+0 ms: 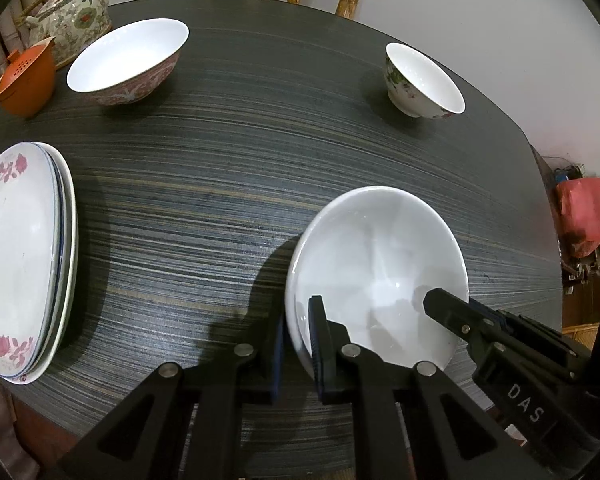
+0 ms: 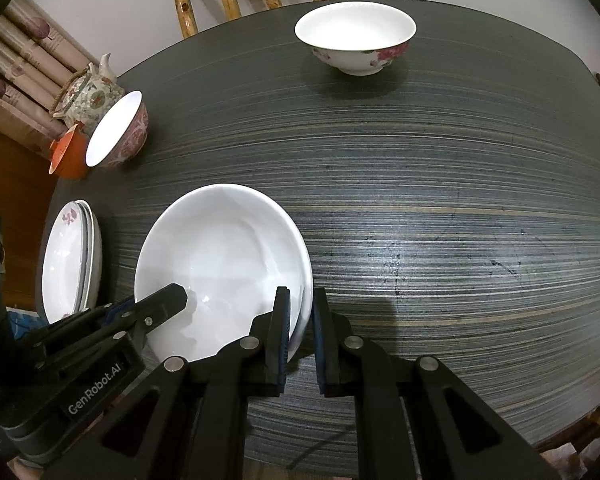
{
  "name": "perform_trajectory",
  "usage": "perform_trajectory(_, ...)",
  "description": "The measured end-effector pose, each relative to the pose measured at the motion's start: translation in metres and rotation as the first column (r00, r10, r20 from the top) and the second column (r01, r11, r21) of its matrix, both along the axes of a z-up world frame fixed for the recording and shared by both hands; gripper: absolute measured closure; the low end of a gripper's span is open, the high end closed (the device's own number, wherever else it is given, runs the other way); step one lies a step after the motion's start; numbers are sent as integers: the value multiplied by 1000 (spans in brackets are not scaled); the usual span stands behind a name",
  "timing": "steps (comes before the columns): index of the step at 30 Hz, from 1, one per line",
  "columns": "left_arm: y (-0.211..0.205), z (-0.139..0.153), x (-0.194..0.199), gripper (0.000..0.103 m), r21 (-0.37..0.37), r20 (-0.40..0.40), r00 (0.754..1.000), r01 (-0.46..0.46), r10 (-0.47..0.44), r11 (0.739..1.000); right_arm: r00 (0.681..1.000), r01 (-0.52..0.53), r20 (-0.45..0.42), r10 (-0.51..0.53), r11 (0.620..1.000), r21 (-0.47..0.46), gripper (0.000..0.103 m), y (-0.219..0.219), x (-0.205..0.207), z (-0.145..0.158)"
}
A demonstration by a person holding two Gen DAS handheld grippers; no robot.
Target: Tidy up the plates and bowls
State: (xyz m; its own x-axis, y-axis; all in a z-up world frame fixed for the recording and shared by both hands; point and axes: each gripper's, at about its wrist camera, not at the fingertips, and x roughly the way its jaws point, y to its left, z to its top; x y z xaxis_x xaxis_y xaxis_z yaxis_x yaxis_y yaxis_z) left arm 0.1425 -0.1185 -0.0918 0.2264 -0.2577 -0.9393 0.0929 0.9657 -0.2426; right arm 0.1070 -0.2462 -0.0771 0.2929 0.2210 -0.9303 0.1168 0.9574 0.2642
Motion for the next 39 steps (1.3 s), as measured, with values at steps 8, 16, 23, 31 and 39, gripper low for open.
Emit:
perform_trajectory(8, 1, -1, -2, 91, -13, -2, 1000, -4, 4, 1000, 1000, -4, -2, 4, 1000, -3, 91, 1, -1, 0)
perform_trajectory(16, 0, -3, -3, 91, -15, -1, 1000, -2, 2, 1000, 1000, -6, -5, 6, 1000, -6, 90, 1, -1, 1)
perform_trajectory(23, 0, -2, -2, 91, -11, 0, 1000, -2, 2, 1000, 1000, -3, -4, 3, 1000, -8, 90, 3, 0, 0)
perform_trajectory(31, 3, -1, -1, 91, -11, -1, 1000, -5, 5, 1000, 1000, -5, -6, 5, 1000, -11, 90, 4, 1, -1)
perform_trajectory(39, 8, -1, -1, 91, 1, -5, 1000, -9, 9, 1000, 1000, -23, -11, 23, 1000, -9, 90, 9, -2, -1)
